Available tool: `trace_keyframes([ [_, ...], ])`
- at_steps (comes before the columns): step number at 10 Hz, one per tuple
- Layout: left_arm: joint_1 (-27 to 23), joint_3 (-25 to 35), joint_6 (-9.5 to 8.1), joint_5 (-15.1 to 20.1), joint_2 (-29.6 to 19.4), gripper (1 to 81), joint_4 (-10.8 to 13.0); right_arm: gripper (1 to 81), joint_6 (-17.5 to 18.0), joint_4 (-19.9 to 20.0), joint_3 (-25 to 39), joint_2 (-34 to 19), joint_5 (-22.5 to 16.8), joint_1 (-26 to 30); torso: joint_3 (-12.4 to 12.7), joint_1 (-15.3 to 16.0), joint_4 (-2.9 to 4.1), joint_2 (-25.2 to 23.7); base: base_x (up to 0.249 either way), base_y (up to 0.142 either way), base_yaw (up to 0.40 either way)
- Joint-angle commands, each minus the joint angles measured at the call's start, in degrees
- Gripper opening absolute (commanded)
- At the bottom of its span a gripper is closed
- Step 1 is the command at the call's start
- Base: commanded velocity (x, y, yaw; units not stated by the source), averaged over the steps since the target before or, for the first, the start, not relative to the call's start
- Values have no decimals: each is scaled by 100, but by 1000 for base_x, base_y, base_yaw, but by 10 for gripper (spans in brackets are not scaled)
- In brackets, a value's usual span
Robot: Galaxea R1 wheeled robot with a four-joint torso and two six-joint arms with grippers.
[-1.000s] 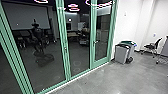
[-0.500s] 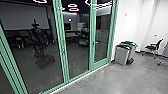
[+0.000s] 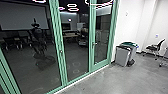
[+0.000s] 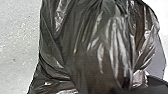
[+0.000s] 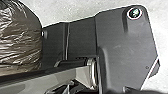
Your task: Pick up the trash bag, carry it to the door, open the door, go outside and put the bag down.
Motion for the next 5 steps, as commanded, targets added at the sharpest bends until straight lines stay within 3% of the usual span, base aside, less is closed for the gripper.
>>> trace_keyframes([
  [1, -361, -14, 19, 343, -8, 10, 30, 811, -9, 15, 25, 17, -276, 270, 0, 0, 0, 0, 185, -79, 0],
  [5, -361, -14, 19, 343, -8, 10, 30, 811, -9, 15, 25, 17, -276, 262, 0, 2, 0, 0, 185, -84, 0],
])
